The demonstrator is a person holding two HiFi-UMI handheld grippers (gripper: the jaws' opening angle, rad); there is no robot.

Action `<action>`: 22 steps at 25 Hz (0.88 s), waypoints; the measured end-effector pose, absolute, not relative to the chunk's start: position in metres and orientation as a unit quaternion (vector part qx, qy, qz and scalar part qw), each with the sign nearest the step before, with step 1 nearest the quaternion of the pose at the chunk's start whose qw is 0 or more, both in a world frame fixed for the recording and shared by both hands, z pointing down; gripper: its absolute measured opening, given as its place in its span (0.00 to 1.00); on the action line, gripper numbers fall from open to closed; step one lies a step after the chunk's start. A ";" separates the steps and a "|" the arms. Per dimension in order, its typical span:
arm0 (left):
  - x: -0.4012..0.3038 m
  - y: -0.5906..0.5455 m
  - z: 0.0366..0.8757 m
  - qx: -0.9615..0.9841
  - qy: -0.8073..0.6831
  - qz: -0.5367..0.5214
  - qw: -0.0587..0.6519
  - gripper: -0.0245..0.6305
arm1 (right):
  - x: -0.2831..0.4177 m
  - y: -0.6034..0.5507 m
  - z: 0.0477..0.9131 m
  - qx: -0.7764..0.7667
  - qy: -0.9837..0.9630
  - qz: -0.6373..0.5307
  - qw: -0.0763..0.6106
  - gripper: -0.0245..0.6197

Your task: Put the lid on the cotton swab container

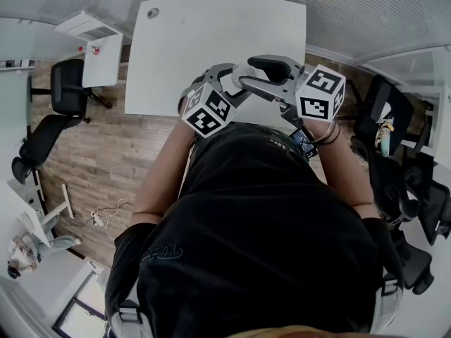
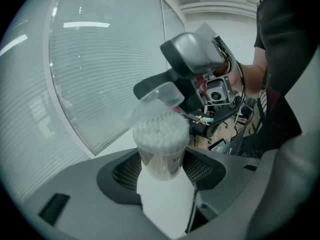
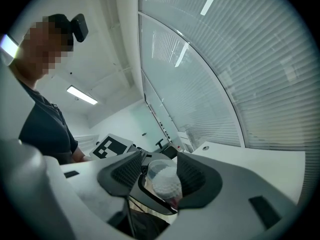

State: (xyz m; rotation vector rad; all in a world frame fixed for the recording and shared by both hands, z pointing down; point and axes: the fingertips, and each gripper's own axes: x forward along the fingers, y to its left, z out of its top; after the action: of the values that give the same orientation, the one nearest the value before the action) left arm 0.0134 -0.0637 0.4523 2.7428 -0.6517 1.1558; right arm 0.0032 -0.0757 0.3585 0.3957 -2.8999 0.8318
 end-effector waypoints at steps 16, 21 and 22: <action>0.017 -0.072 0.450 0.891 -0.242 0.382 0.034 0.44 | 0.009 -0.083 0.373 0.197 -0.943 0.257 0.083 0.27; 0.016 -0.072 0.452 0.889 -0.246 0.385 0.038 0.44 | 0.007 -0.083 0.377 0.217 -0.942 0.235 0.102 0.27; 0.015 -0.072 0.452 0.888 -0.247 0.386 0.039 0.44 | 0.006 -0.083 0.378 0.221 -0.942 0.229 0.107 0.27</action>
State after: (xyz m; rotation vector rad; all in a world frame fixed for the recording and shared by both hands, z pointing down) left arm 0.0150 -0.0723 0.4518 2.7232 -0.7567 1.1839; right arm 0.0064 -0.0828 0.3781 0.6516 -2.7733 0.6730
